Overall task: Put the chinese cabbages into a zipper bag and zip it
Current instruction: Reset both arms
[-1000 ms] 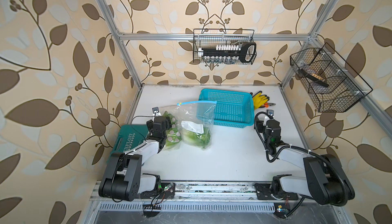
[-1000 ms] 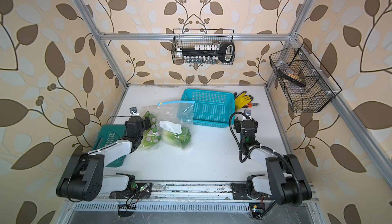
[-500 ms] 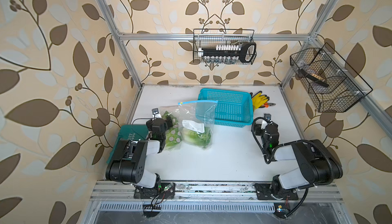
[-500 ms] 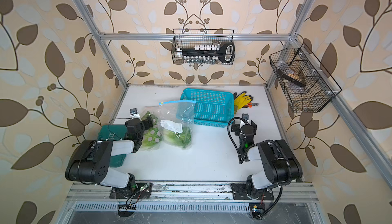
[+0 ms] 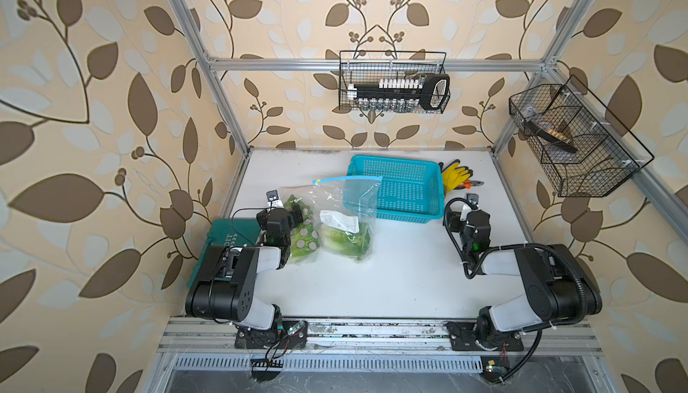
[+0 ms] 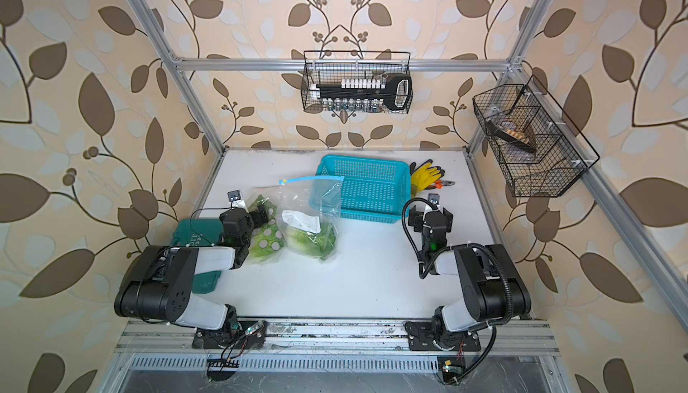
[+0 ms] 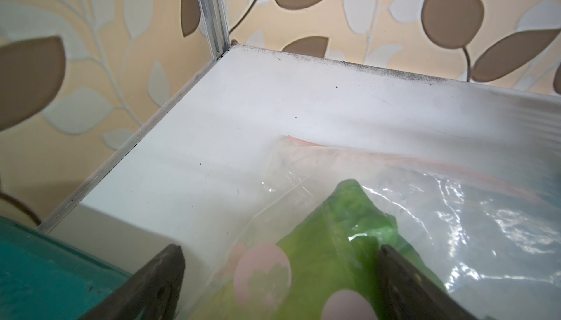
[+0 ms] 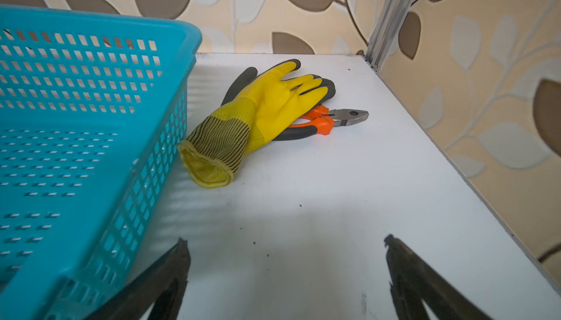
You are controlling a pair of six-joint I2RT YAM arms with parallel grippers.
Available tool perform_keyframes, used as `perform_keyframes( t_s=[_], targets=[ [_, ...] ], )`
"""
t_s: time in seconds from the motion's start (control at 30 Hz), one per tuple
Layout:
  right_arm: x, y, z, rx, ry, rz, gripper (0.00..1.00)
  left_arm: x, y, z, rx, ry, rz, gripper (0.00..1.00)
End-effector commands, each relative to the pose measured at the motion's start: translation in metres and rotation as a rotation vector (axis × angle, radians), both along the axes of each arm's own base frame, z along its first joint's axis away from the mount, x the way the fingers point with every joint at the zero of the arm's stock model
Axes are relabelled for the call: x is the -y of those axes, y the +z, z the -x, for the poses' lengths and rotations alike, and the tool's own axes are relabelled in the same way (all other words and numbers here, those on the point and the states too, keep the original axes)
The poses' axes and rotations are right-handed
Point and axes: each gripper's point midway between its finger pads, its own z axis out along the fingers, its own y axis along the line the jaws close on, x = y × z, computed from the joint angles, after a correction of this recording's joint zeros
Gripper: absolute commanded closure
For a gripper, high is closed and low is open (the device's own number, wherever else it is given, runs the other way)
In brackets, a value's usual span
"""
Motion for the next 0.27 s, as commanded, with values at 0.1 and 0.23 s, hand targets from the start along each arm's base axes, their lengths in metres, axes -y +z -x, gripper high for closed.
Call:
perform_keyframes(
  t_s=[0.1,0.23],
  targets=[
    [-0.001,0.005,-0.004,0.011,0.004,-0.022,0.00,0.013,-0.018,0.004,-0.064,-0.037,-0.055,0.01],
    [-0.002,0.004,-0.004,0.009,0.006,-0.022,0.00,0.012,-0.016,0.006,-0.064,-0.043,-0.038,0.01]
  ],
)
